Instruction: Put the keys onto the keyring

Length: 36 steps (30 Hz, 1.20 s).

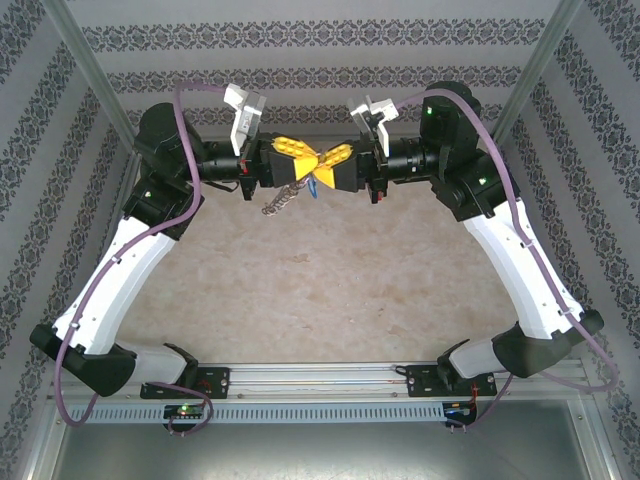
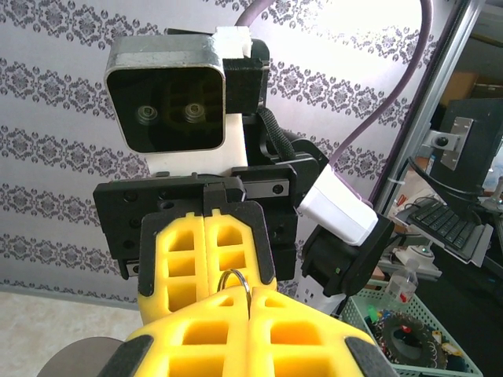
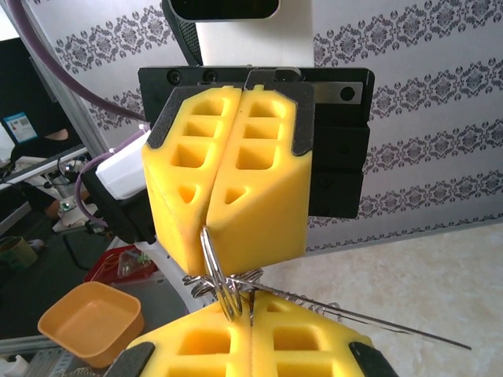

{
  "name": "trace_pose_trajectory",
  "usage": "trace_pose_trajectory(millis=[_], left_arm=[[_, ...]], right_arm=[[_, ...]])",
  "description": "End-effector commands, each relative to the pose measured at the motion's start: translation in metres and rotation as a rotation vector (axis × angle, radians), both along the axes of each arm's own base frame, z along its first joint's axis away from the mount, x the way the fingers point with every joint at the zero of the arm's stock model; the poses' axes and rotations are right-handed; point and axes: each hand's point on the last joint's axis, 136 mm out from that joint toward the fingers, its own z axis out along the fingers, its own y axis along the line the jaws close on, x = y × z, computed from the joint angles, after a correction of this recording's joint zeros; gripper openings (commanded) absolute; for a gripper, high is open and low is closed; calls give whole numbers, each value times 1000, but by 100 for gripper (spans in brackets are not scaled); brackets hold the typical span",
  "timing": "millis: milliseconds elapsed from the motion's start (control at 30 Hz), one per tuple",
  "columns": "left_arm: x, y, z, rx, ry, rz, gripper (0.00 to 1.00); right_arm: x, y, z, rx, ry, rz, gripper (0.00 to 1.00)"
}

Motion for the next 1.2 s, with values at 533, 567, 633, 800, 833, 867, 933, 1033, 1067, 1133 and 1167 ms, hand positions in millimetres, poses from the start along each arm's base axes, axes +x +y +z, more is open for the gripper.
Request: trace_pose_trajectory(millis=[533, 567, 633, 800, 833, 867, 933, 1033, 1067, 1133, 1167], left_arm=[[-10, 5, 2, 5, -9, -53, 0], [-9, 6, 2, 4, -11, -46, 0], [-6, 7, 2, 2, -11, -31, 0], [-2, 7, 1, -1, -9, -27, 0], [-1, 7, 1, -1, -7, -26, 0], [-1, 7, 2, -4, -10, -27, 0], [0, 6, 1, -6, -7, -27, 0], [1, 6, 1, -9, -9, -23, 0], [1, 6, 1, -12, -8, -22, 0], [1, 6, 1, -12, -7, -21, 0], [1, 6, 0, -12, -6, -20, 0]], right_arm=[[14, -13, 7, 36, -74, -167, 30], [13, -16, 6, 30, -79, -182, 34], [11, -22, 4, 17, -90, -207, 39], [6, -32, 4, -6, -112, -251, 46], [6, -32, 5, -1, -114, -251, 47], [5, -32, 8, 9, -119, -245, 47], [4, -29, 11, 21, -123, -233, 48], [3, -23, 14, 32, -133, -212, 47], [1, -21, 15, 35, -135, -203, 47], [1, -16, 16, 37, -134, -184, 47], [1, -14, 17, 38, -135, -176, 46]])
